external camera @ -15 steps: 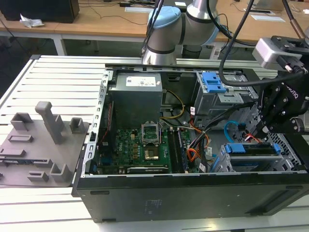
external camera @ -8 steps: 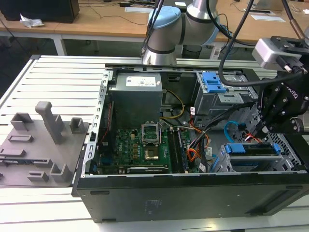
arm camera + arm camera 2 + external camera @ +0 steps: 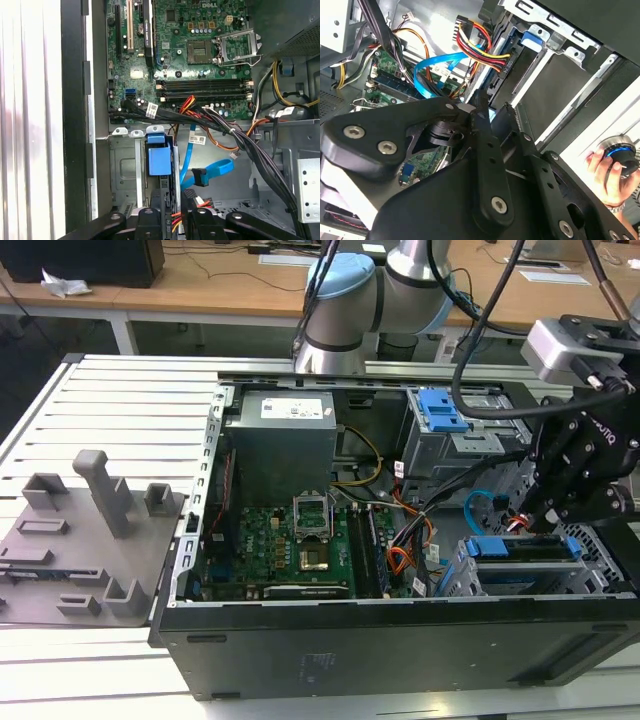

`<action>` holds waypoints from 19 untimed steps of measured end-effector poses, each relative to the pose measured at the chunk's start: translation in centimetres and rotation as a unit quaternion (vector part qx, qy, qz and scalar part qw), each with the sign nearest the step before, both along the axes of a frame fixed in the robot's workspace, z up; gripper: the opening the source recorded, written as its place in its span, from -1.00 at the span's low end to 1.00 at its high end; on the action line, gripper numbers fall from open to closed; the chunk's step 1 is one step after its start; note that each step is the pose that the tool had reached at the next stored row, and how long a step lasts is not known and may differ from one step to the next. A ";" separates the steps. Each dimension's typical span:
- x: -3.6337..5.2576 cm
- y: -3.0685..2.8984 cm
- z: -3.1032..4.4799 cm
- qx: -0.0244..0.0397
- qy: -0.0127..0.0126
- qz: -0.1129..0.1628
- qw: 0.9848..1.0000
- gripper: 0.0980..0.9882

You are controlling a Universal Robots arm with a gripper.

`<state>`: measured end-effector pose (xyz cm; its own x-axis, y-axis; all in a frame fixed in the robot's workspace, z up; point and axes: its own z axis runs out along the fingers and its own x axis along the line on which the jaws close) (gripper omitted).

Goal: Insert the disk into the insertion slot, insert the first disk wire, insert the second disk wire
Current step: 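Insert the second disk wire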

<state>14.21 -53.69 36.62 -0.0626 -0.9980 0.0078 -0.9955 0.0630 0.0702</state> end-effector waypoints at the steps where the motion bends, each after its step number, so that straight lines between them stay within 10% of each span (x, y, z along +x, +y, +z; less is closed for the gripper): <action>1: 0.52 0.00 0.00 0.000 0.000 0.000 1.000 -0.54; 19: 0.79 3.13 0.00 0.000 0.000 0.000 1.000 -0.54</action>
